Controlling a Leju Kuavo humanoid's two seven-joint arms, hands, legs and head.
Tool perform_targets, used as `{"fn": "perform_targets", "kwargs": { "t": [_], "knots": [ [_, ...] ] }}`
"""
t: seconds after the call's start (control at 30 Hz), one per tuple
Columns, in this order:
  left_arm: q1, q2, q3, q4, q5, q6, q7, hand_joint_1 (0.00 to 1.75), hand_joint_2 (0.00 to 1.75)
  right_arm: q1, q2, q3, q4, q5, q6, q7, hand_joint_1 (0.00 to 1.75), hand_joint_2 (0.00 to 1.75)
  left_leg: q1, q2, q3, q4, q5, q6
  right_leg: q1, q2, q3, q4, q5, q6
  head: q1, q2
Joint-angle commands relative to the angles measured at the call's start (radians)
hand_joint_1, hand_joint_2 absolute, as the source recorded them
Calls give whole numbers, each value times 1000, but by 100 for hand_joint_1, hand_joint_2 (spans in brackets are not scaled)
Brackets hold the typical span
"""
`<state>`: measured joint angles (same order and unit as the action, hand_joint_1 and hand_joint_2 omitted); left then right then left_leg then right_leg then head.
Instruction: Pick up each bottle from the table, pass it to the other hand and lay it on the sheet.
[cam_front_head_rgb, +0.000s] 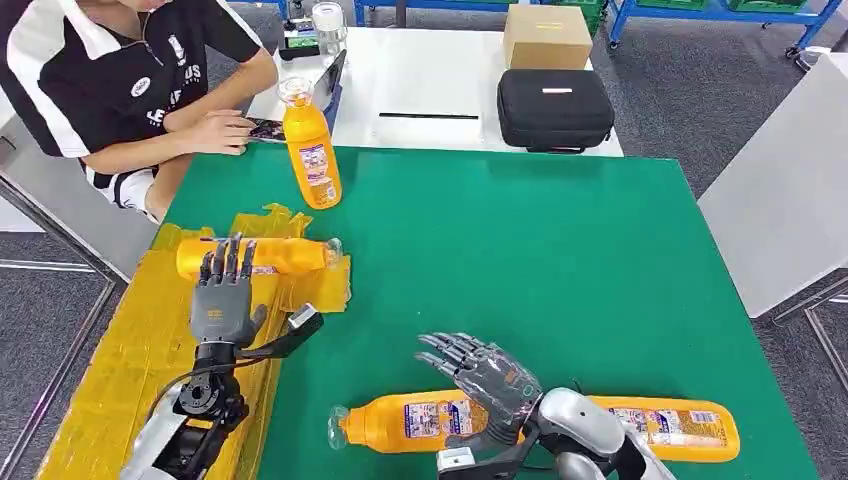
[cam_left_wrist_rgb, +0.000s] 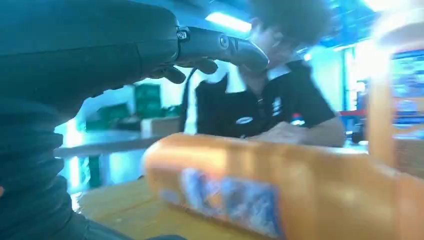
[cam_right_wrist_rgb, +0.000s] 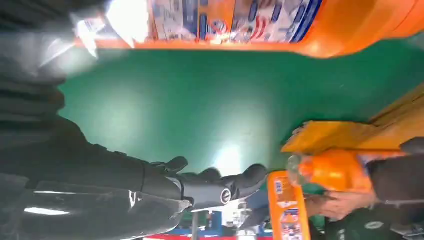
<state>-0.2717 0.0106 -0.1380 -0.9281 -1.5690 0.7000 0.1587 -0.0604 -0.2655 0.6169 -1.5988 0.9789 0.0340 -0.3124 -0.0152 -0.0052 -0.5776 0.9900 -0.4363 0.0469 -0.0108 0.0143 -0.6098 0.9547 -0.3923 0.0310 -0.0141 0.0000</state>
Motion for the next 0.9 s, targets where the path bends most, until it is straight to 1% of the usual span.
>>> {"fn": "perform_targets", "kwargs": {
  "t": [0.03,0.13,0.2,0.27,0.3,0.33,0.37,0.4,0.43,0.47,0.5,0.53,0.67,0.7,0.73,0.8,0.83,0.9],
  "knots": [
    [6,-102,187,-2,28,-4,-76,0,175,-51,-44,73,-39,-48,74,-31,0,0,1,1,4,1,-3,-3,1,0,4,0,-2,-1,0,0],
    [3,-119,209,-8,43,-12,-110,0,175,-35,-58,75,-68,-64,94,-38,0,0,1,0,3,0,-2,-2,1,-1,3,0,-2,-1,-1,0],
    [-1,-120,210,-1,58,-10,-123,0,175,-26,-64,74,-83,-73,101,-42,0,0,2,0,7,2,-5,-4,2,-2,7,1,-4,-1,-1,0],
    [-8,-123,211,16,74,-7,-135,0,175,-6,-72,66,-113,-92,121,-53,0,0,1,-1,3,0,-2,-2,1,-2,3,0,-2,0,0,0],
    [-9,-125,210,22,82,-5,-140,0,175,8,-80,63,-127,-84,133,-46,0,0,2,-1,6,1,-3,-3,1,-2,6,0,-3,-1,0,0],
    [-10,-127,210,26,88,-3,-142,0,175,21,-86,59,-131,-73,140,-35,0,0,1,-1,4,0,-2,-3,1,-2,4,0,-2,-1,0,0],
    [-9,-129,210,27,96,-2,-145,0,175,34,-90,55,-131,-64,145,-26,0,0,1,-2,6,0,-3,-4,1,-3,6,0,-4,-1,0,0],
    [-9,-131,210,28,106,-2,-151,0,175,49,-94,52,-118,-36,152,-2,0,0,1,-3,4,0,-2,-2,1,-3,4,0,-2,-1,0,0],
    [-9,-132,209,28,107,-2,-151,0,175,52,-94,53,-112,-31,148,-3,0,0,1,-3,5,0,-3,-3,1,-4,6,0,-4,-1,0,0],
    [-9,-132,209,28,107,-2,-151,0,175,52,-94,53,-112,-31,148,-3,0,0,1,-2,4,0,-2,-3,1,-3,5,-1,-2,-1,-1,0],
    [-9,-134,208,29,115,-2,-157,0,175,52,-95,56,-89,-13,150,8,0,0,2,-3,6,0,-3,-4,2,-4,7,-1,-4,-1,-1,0],
    [-13,-136,207,33,124,-2,-164,0,175,49,-96,61,-69,3,156,22,0,0,1,-2,4,-1,-2,-2,1,-2,4,-1,-2,-1,-1,0],
    [-25,-143,201,37,145,-4,-174,0,175,29,-88,84,7,20,159,45,0,0,1,-1,3,-1,-1,-2,1,-2,4,-1,-1,-1,-1,0],
    [-27,-140,198,36,150,-4,-173,0,175,19,-88,96,29,26,158,50,0,0,3,-2,8,0,-4,-5,3,-3,9,-1,-3,-1,0,0],
    [-27,-138,196,36,151,-2,-171,0,175,12,-89,105,44,30,160,57,0,0,1,-1,3,-1,-1,-2,1,-2,4,-1,-1,-1,0,0],
    [-21,-132,193,28,163,-2,-169,0,175,-8,-89,123,79,40,156,77,0,0,2,-1,6,-1,-2,-4,2,-2,7,-1,-2,-1,0,0],
    [-19,-130,193,26,166,-2,-170,0,175,-14,-86,124,91,41,155,78,0,0,1,0,4,-1,-1,-3,1,0,4,-2,-1,-1,-1,0],
    [-19,-130,193,26,166,-2,-170,0,175,-14,-86,124,91,41,155,78,0,0,2,1,5,-1,-2,-3,2,0,5,-2,-1,-1,0,0]
  ]
}}
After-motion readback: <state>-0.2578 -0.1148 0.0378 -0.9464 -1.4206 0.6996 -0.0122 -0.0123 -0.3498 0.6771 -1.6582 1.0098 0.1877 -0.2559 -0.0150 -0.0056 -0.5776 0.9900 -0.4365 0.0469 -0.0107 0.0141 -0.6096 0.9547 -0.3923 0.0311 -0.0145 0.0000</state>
